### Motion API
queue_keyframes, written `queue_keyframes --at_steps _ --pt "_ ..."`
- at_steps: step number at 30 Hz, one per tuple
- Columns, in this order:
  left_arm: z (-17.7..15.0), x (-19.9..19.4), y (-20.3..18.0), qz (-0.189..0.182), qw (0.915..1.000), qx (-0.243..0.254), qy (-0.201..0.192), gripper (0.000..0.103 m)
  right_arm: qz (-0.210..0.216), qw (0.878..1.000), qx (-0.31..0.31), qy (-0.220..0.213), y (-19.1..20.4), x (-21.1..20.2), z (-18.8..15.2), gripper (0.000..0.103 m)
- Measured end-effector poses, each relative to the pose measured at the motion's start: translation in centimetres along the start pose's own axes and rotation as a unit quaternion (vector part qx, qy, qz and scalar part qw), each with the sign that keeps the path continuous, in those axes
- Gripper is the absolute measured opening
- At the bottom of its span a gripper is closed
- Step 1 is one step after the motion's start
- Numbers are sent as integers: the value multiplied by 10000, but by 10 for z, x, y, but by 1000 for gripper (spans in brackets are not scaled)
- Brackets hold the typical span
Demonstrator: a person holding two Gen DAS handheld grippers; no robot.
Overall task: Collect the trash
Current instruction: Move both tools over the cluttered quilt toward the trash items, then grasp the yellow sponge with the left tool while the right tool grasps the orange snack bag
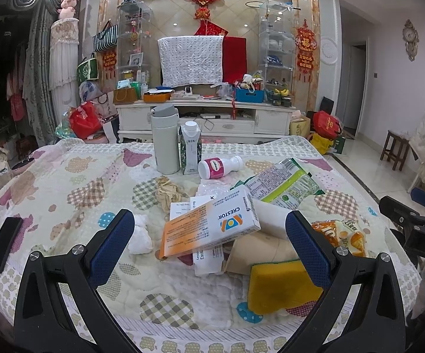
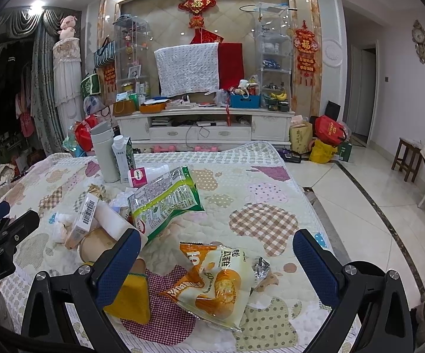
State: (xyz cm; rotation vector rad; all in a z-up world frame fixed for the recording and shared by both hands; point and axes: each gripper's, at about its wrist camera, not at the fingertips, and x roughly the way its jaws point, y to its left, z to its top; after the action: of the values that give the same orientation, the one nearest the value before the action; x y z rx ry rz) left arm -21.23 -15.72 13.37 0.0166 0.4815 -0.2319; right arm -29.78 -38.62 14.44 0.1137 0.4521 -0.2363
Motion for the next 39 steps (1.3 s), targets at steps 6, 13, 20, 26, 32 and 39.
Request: queue_keyframes --at_steps 6,13,20,26,32,39 --pt "-2 -1 -4 -14 10000 7 11 102 -3 10000 -16 4 0 0 -1 103" --pt "-6 0 -5 -44 10000 -2 51 102 -6 10000 -21 27 -2 0 -1 103" --pt "-6 0 -5 -48 10000 -4 55 102 -5 10000 -23 43 -2 0 -2 103" --pt "-8 0 -6 -55 9999 -5 88 102 -12 10000 -9 68 -3 1 -3 103" --pt "-12 1 -8 -75 9999 -5 138 102 -12 9999 -22 102 -4 3 -3 103" --pt "-11 2 -4 -33 9998 -10 174 102 1 9999 25 130 -5 5 -4 103"
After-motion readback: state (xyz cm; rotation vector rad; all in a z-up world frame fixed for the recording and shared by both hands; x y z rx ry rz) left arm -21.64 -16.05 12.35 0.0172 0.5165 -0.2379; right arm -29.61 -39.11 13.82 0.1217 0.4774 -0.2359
